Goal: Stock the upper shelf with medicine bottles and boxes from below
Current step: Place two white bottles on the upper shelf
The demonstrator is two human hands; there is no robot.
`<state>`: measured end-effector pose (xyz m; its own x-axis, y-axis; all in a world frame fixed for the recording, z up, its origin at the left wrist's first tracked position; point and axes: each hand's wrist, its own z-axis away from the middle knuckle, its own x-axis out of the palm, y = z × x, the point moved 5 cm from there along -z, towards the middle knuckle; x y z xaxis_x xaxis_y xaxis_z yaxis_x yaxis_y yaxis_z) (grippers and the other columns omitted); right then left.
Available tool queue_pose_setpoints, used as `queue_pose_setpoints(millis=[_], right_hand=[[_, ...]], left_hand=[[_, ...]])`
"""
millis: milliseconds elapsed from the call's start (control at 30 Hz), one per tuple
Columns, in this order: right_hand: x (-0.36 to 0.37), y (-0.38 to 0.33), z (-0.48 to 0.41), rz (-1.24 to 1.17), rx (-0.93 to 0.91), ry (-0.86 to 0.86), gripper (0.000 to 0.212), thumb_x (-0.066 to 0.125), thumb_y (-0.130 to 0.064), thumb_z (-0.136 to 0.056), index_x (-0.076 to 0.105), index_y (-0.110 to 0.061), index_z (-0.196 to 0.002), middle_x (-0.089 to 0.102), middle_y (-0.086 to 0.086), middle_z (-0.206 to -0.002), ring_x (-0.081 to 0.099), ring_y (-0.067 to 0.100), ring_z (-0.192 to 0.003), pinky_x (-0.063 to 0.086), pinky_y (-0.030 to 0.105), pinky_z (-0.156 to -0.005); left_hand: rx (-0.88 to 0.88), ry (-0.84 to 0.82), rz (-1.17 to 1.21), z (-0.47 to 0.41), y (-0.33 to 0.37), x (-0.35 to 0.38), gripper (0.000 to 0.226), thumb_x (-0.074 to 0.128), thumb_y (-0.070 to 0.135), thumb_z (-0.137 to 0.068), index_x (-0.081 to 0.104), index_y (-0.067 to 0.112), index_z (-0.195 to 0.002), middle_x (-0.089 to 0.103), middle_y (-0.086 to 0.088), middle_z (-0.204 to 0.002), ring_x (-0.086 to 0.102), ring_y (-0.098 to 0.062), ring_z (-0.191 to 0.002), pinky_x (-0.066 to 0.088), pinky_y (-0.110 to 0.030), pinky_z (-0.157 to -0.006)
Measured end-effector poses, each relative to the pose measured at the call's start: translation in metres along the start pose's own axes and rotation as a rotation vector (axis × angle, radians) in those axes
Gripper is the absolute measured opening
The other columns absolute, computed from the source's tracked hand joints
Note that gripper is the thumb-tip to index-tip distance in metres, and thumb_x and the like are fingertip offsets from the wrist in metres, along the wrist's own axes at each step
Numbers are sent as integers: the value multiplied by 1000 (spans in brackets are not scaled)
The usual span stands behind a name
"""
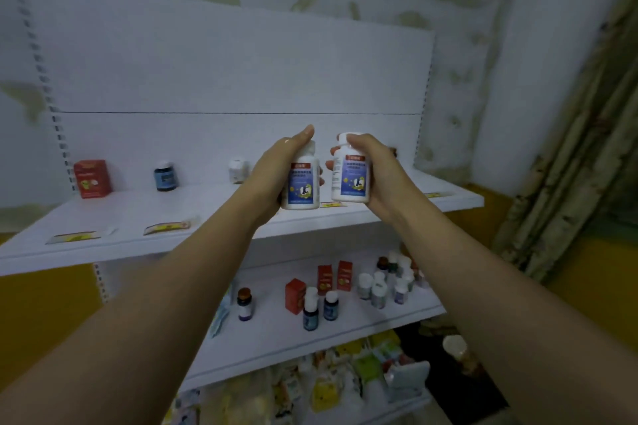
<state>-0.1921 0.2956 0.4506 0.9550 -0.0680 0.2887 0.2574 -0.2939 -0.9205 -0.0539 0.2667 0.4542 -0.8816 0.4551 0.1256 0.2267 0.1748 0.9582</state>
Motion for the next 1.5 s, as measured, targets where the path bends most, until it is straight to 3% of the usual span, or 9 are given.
queue_pose_setpoints(millis=[333, 400, 700, 867, 1000, 1167, 1367, 1400, 1500], right_hand=[[-153, -28, 1, 56, -22, 271, 21, 57, -29, -88, 62, -11, -96, 68, 5, -77, 68, 17, -71, 56, 37, -76], [-186, -33, -8, 60, -36, 304, 21, 57, -29, -89, 60, -11, -98, 67, 4, -77, 66, 18, -72, 56, 35, -74], [-300, -39, -102, 96, -7, 260, 30, 58, -32, -87, 58, -11, -108, 65, 5, -81, 65, 20, -73, 56, 41, -79], [-339, -23, -163, 67, 24, 173, 18, 55, -30, -89, 62, -14, -95, 71, -2, -69, 69, 14, -64, 57, 31, -66], [-361, 8, -209, 65, 84, 196, 20, 58, -29, -88, 62, -15, -101, 71, 1, -77, 68, 20, -73, 56, 40, -80], [-366, 36, -270, -1, 107, 148, 17, 57, -25, -89, 60, -14, -102, 67, 8, -90, 67, 20, -74, 53, 40, -85], [-356, 65, -347, 56, 96, 60, 18, 68, -20, -83, 56, -16, -96, 65, 1, -77, 68, 14, -64, 55, 31, -67], [-356, 71, -359, 66, 101, 51, 21, 70, -17, -81, 54, -16, -95, 65, 1, -77, 67, 14, -67, 55, 31, -67], [-357, 93, -392, 132, 113, -5, 27, 70, -5, -78, 51, -21, -87, 61, 0, -79, 62, 18, -74, 49, 38, -75]], left_hand=[[-41, -209, 51, -69, -50, 133, 29, 50, 44, -92, 58, 16, -89, 69, 1, -64, 66, -11, -54, 56, -23, -55], [-48, -215, 30, -90, -63, 157, 33, 51, 46, -91, 55, 14, -97, 67, -3, -71, 65, -14, -59, 56, -28, -61], [-49, -139, -23, -200, -104, 224, 31, 50, 46, -92, 53, 15, -96, 65, -5, -76, 64, -16, -61, 56, -27, -60], [-38, -75, -73, -260, -125, 235, 28, 49, 45, -93, 56, 18, -91, 65, -3, -75, 63, -17, -65, 56, -30, -66], [-42, -27, -90, -302, -148, 231, 25, 49, 44, -93, 57, 21, -86, 67, 0, -70, 64, -15, -62, 56, -30, -67], [-51, 22, -120, -356, -173, 210, 25, 53, 43, -91, 57, 20, -81, 68, 3, -62, 64, -16, -62, 55, -30, -69], [-47, -152, -262, -415, -200, 175, 12, 63, 19, -86, 57, 13, -77, 65, -3, -68, 64, -13, -63, 53, -26, -64], [-53, -202, -300, -425, -206, 169, 13, 68, 15, -80, 58, 7, -80, 64, -10, -74, 63, -16, -69, 52, -28, -67], [-89, -237, -378, -455, -227, 150, 53, 73, 17, -60, 53, -10, -100, 61, -27, -97, 62, -29, -88, 53, -36, -79]])
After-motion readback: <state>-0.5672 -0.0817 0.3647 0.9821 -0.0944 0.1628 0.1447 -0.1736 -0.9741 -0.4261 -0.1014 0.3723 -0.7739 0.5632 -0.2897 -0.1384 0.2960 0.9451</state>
